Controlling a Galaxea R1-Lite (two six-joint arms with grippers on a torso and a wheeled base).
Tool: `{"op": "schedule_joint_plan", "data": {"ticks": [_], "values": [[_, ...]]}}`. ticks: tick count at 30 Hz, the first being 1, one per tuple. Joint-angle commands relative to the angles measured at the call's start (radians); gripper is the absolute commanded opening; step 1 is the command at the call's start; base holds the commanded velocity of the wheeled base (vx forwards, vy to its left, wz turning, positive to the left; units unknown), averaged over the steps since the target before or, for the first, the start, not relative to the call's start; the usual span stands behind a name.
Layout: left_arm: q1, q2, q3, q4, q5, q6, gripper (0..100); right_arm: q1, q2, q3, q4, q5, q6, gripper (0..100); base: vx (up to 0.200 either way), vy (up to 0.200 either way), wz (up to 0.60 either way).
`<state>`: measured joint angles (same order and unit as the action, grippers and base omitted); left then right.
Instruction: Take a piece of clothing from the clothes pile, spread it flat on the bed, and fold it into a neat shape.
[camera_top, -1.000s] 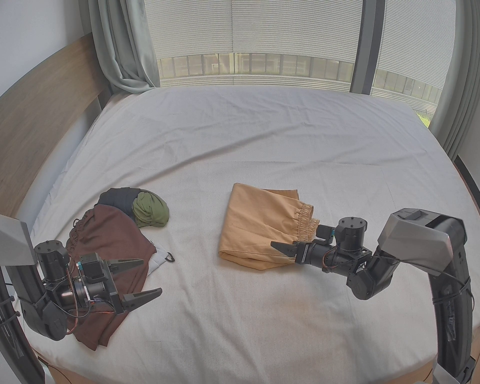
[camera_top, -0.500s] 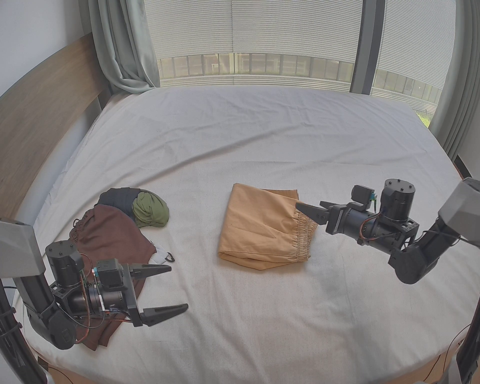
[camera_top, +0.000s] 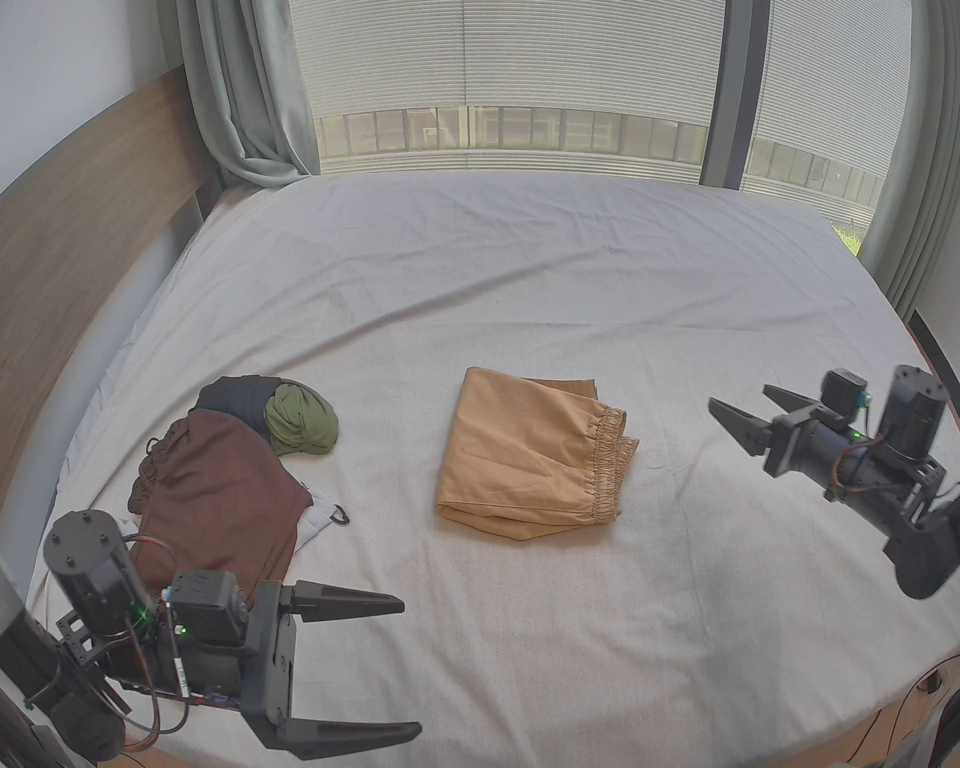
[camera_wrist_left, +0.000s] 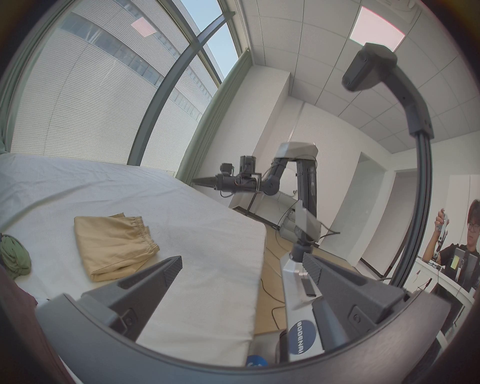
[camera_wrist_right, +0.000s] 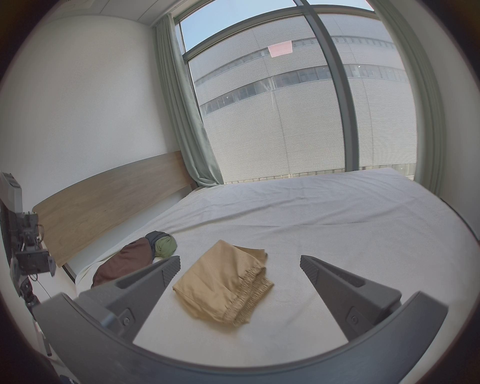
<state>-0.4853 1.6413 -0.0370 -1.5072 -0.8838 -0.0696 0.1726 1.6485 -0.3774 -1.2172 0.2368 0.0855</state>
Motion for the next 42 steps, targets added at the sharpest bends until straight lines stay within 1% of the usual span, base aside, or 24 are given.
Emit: {"op": "schedule_joint_plan", "data": {"ticks": [1,3,5,7,8,9,12,14,15,16,19,22,23,24,25,26,28,29,30,32,33,35,39,42], "values": [[-0.052,-0.34,0.037,0.124,0.212,-0.088,100,-0.061,-0.412,0.27,-0.033,0.029,-0.017,100,0.0,0.0,0.0],[-0.052,-0.403,0.037,0.19,0.259,-0.091,100,-0.071,-0.467,0.298,-0.028,0.03,-0.017,100,0.0,0.0,0.0],[-0.05,-0.528,0.037,0.317,0.304,-0.102,100,-0.1,-0.549,0.342,-0.025,0.033,-0.017,100,0.0,0.0,0.0],[-0.041,-0.597,0.037,0.389,0.316,-0.105,100,-0.119,-0.587,0.367,-0.025,0.033,-0.018,100,0.0,0.0,0.0],[-0.019,-0.672,0.037,0.487,0.332,-0.105,100,-0.139,-0.622,0.377,-0.013,0.032,-0.018,100,0.0,0.0,0.0],[0.063,-0.761,0.037,0.628,0.356,-0.104,100,-0.166,-0.708,0.377,0.042,0.033,-0.017,100,0.0,0.0,0.0],[0.175,-0.917,0.037,0.811,0.355,-0.102,100,-0.185,-0.874,0.377,0.159,0.033,-0.018,100,0.0,0.0,0.0],[0.202,-1.038,0.037,0.914,0.352,-0.104,100,-0.188,-1.007,0.377,0.308,0.033,-0.018,100,0.0,0.0,0.0],[0.206,-1.121,0.035,0.972,0.353,-0.107,100,-0.192,-1.116,0.377,0.432,0.033,-0.018,100,0.0,0.0,0.0],[0.206,-1.121,0.035,0.972,0.353,-0.107,100,-0.192,-1.116,0.377,0.432,0.033,-0.018,100,0.0,0.0,0.0],[0.218,-1.278,0.016,1.087,0.365,-0.127,100,-0.188,-1.379,0.377,0.754,0.033,-0.018,100,0.0,0.0,0.0],[0.258,-1.38,0.022,1.133,0.365,-0.138,100,-0.18,-1.561,0.377,0.987,0.033,-0.018,100,0.0,0.0,0.0],[0.261,-1.385,0.023,1.136,0.364,-0.136,100,-0.179,-1.572,0.377,0.999,0.035,-0.018,100,0.0,0.0,0.0],[0.301,-1.453,0.035,1.165,0.364,-0.13,100,-0.177,-1.649,0.376,1.167,0.029,-0.015,100,0.0,0.0,0.0],[0.321,-1.48,0.037,1.184,0.362,-0.13,100,-0.179,-1.649,0.37,1.197,0.016,-0.01,100,0.0,0.0,0.0],[0.332,-1.496,0.037,1.197,0.362,-0.13,100,-0.177,-1.649,0.367,1.197,0.004,-0.01,100,0.0,0.0,0.0],[0.375,-1.558,0.037,1.271,0.387,-0.11,100,-0.177,-1.645,0.364,1.182,-0.157,-0.007,100,0.0,0.0,0.0],[0.375,-1.552,0.037,1.276,0.424,-0.087,100,-0.179,-1.647,0.364,1.187,-0.211,-0.015,100,0.0,0.0,0.0],[0.378,-1.549,0.037,1.282,0.464,-0.068,100,-0.18,-1.645,0.361,1.191,-0.231,-0.021,100,0.0,0.0,0.0],[0.458,-1.565,0.037,1.311,0.611,-0.061,100,-0.179,-1.645,0.358,1.205,-0.226,-0.05,100,0.0,0.0,0.0],[0.478,-1.58,0.037,1.337,0.629,-0.056,100,-0.179,-1.645,0.358,1.208,-0.225,-0.055,100,0.0,0.0,0.0],[0.496,-1.641,0.028,1.501,0.68,-0.019,100,-0.179,-1.649,0.353,1.219,-0.231,-0.059,100,0.0,0.0,0.0],[0.493,-1.637,0.037,1.441,0.769,0.014,100,-0.182,-1.649,0.377,1.183,-0.255,-0.078,100,0.0,0.0,0.0],[0.491,-1.637,0.037,1.452,0.784,0.03,100,-0.182,-1.649,0.377,1.196,-0.281,-0.072,100,0.0,0.0,0.0]]}}
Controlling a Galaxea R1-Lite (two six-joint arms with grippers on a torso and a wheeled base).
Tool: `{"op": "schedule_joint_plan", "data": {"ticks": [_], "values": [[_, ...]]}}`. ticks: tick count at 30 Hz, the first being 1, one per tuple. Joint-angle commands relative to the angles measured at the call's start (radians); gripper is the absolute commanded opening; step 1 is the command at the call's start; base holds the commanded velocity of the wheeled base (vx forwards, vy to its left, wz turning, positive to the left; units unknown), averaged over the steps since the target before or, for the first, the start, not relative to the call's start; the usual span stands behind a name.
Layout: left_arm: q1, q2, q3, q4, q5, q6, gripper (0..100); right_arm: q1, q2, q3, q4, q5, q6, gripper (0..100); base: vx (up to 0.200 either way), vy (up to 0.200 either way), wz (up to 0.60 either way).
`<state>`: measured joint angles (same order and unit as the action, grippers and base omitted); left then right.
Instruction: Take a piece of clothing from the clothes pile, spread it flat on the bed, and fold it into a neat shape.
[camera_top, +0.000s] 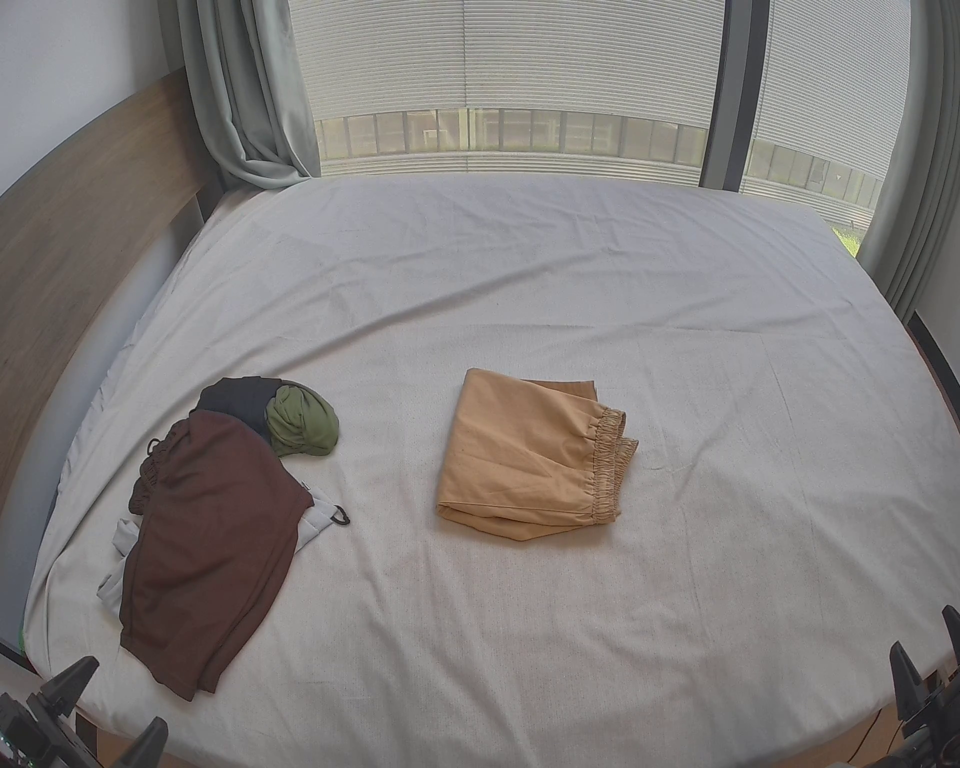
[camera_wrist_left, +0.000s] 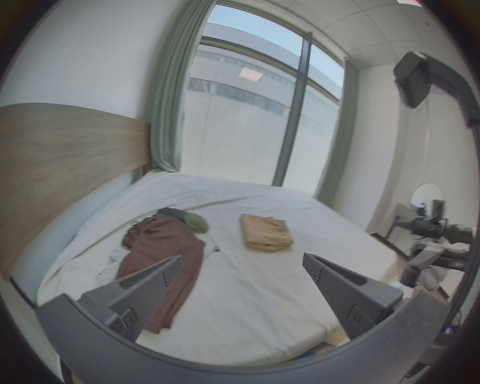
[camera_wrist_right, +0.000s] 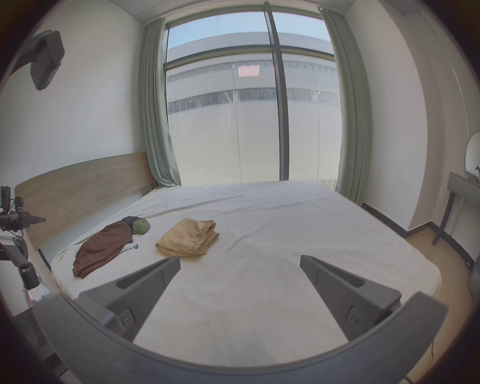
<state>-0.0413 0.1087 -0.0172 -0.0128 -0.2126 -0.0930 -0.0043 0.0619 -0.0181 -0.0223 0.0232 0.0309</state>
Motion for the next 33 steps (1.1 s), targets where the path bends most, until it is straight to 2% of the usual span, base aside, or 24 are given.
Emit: {"op": "schedule_joint_plan", "data": {"ticks": [1,4,5,6,15,17,33], "values": [[0.044,-0.103,0.017,-0.041,0.119,0.048,100,0.0,-0.062,0.017,0.021,-0.068,-0.014,100,0.0,0.0,0.0],[0.043,-0.104,0.016,-0.039,0.153,0.059,100,0.0,-0.062,0.017,0.022,-0.063,-0.023,100,0.0,0.0,0.0],[0.046,-0.103,0.017,0.007,0.231,0.082,100,-0.005,-0.062,0.017,0.024,-0.055,-0.029,100,0.0,0.0,0.0],[0.046,-0.103,0.016,0.025,0.252,0.082,100,-0.005,-0.062,0.017,0.022,-0.054,-0.029,100,0.0,0.0,0.0],[0.034,-0.083,0.016,0.013,0.206,0.09,100,-0.002,-0.062,0.017,0.022,-0.04,-0.029,100,0.0,0.0,0.0],[-0.025,-0.001,0.017,0.011,0.209,0.095,100,0.0,-0.062,0.017,0.022,-0.04,-0.014,100,0.0,0.0,0.0],[-0.012,-0.024,0.017,0.011,0.211,0.093,100,0.0,-0.062,0.017,0.022,-0.04,-0.026,100,0.0,0.0,0.0]]}}
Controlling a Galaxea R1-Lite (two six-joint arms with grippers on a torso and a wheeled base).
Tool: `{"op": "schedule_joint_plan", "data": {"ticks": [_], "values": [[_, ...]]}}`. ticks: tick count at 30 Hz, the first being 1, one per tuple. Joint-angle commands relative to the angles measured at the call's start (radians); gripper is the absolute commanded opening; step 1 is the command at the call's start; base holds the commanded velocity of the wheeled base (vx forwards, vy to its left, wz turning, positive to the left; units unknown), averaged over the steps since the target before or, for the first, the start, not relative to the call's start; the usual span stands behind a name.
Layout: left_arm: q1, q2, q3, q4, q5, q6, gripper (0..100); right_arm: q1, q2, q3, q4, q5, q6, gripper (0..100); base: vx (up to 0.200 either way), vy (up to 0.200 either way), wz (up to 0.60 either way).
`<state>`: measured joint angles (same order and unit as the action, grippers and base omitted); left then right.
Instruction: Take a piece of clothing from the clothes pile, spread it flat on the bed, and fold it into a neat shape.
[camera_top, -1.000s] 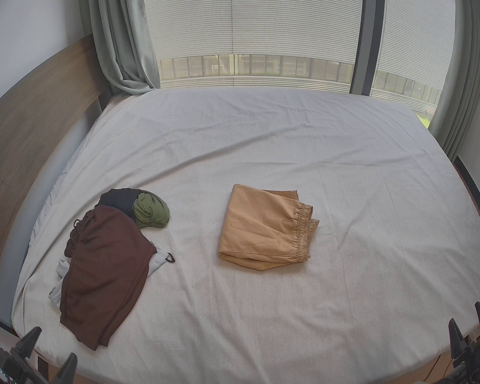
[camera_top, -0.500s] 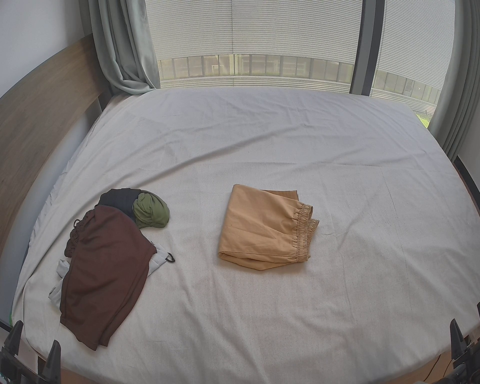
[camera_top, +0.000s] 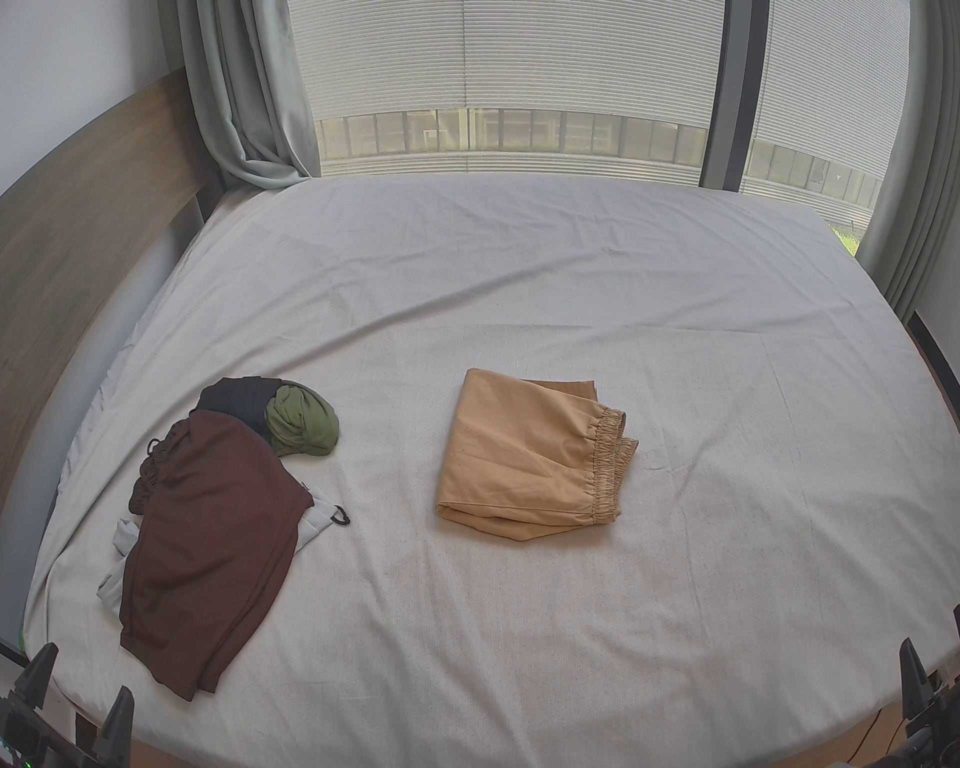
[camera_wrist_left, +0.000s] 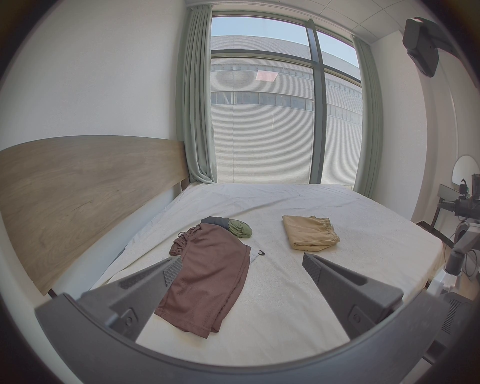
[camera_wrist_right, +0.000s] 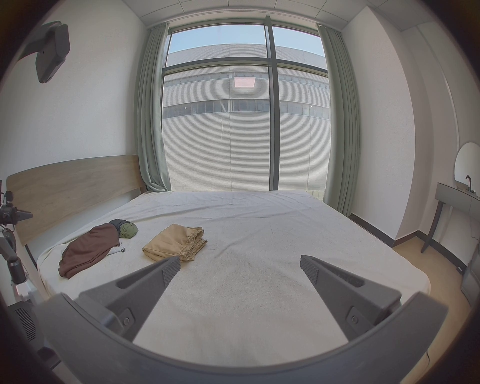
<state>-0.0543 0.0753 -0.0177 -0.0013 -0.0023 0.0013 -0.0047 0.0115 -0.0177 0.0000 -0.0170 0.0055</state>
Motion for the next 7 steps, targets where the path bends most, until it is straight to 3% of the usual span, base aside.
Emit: {"op": "schedule_joint_plan", "data": {"ticks": [1,7], "values": [[0.001,0.009,0.018,0.0,0.001,0.0,100,0.0,-0.011,0.016,0.002,0.0,-0.002,100,0.0,0.0,0.0],[-0.001,0.009,0.018,0.0,0.001,0.0,100,0.0,-0.011,0.016,0.002,0.003,-0.01,100,0.0,0.0,0.0]]}}
